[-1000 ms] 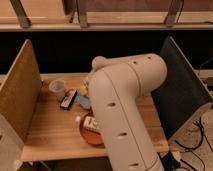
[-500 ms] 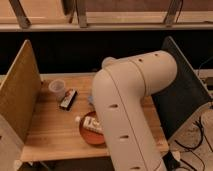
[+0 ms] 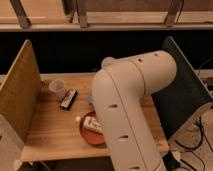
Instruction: Wipe the white sponge on the table
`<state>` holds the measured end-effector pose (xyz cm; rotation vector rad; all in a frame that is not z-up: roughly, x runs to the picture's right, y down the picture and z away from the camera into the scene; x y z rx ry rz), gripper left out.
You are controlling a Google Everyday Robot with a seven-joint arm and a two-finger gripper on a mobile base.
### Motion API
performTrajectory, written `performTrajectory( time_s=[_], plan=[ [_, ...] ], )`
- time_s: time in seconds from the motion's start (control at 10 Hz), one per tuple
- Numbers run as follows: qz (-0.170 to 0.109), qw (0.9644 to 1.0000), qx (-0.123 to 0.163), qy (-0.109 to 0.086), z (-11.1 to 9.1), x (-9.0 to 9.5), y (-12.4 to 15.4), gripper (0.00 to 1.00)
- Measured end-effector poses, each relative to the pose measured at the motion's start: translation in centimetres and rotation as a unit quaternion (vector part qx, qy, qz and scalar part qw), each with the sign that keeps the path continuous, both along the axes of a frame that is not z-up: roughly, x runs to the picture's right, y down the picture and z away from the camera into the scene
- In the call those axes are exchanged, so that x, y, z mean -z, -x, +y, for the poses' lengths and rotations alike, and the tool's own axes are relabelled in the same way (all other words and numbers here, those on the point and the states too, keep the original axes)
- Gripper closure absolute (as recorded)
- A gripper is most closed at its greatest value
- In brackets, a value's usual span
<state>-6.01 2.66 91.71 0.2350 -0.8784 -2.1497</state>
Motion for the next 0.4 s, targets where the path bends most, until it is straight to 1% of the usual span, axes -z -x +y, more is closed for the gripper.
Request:
performTrajectory(
  time_s=[0.2,0.3,0.4],
  plan=[
    [0.000,1.0000,0.000,0.000,0.00,0.00,0.00,0.23],
    [0.000,1.0000,0.000,0.000,0.01,-0.01,-0.02,0.20],
    [0.000,1.0000,0.000,0.000,0.04,-0.03,-0.01,0.20]
  ],
)
